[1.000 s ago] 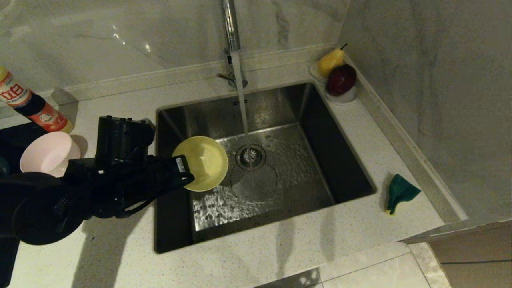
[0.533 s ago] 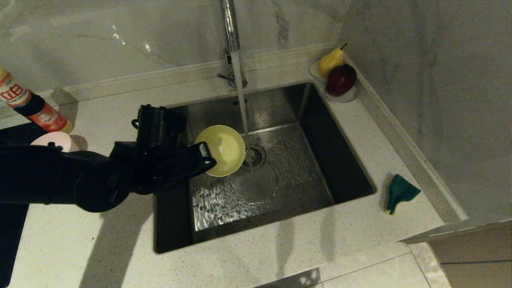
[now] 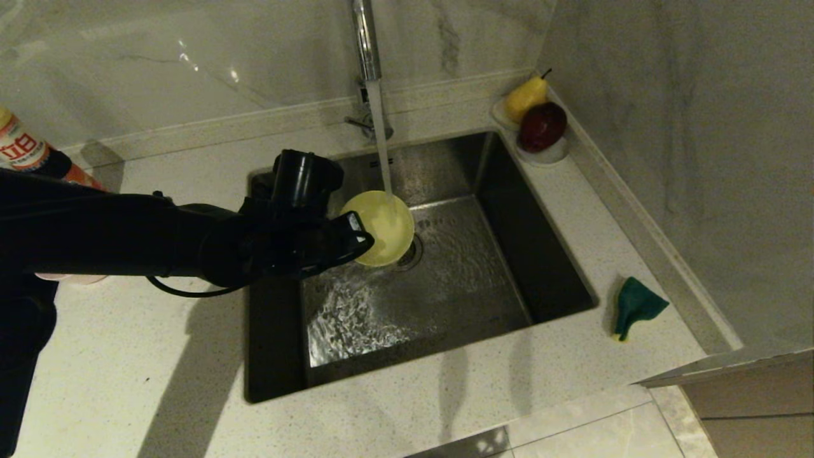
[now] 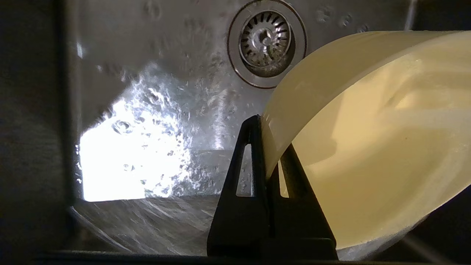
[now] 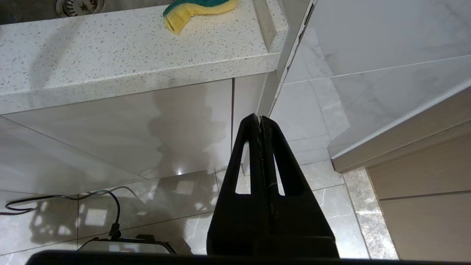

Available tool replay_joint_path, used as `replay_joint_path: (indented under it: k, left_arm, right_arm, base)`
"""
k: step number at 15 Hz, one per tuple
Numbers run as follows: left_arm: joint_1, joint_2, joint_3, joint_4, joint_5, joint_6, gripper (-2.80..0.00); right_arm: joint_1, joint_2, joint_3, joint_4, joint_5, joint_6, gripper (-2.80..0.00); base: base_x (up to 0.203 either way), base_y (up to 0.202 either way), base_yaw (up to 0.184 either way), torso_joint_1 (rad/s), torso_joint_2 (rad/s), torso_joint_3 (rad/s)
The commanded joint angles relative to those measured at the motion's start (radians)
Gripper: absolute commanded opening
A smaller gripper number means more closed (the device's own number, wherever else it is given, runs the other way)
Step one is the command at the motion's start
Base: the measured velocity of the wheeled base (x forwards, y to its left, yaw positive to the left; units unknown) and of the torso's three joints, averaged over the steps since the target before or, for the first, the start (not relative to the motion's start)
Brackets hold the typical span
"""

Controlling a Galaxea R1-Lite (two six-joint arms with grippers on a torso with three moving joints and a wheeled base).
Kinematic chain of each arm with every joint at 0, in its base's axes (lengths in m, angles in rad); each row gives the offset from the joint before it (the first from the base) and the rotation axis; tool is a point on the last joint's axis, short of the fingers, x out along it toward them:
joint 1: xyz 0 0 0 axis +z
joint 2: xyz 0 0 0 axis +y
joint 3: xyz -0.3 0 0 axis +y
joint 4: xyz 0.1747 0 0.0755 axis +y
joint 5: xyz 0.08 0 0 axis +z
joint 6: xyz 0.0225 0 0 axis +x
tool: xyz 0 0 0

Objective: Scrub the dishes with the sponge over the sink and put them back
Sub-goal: Rinse the bowl

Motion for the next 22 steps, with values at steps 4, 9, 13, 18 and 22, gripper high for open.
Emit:
replay_joint_path:
  k: [4,9,13,18,22]
  left_arm:
    - [-0.001,0.036,-0.057,0.043,-0.045,-0.055,-2.80]
    - [-0.028,0.004,-0.032,0.071,-0.058,-0.100,-2.80]
    - [-0.032,-0.024,-0.032,0.147,-0.110,-0.139,-2.80]
    - [-0.031,-0.045,-0.009,0.156,-0.110,-0.144,-2.80]
    - [-0.023,-0.083,0.021,0.147,-0.040,-0.125,-2.80]
  right_arm:
    - [0.000,0.003,0.000,0.000,0.000,-0.001,-2.80]
    - [0.000,0.003,0.000,0.000,-0.001,-0.001,-2.80]
    - [0.000,0.003,0.000,0.000,-0.001,-0.001,-2.80]
    - [0.000,0.002,0.000,0.000,0.000,-0.001,-2.80]
    - [0.000,0.003,0.000,0.000,0.001,-0.001,-2.80]
  base:
    - [0.000,0.000,0.000,0.000,0.00,0.000]
    - [0.000,0.000,0.000,0.000,0.00,0.000]
    - [0.000,0.000,0.000,0.000,0.00,0.000]
    - [0.000,0.000,0.000,0.000,0.00,0.000]
    - [0.000,0.000,0.000,0.000,0.00,0.000]
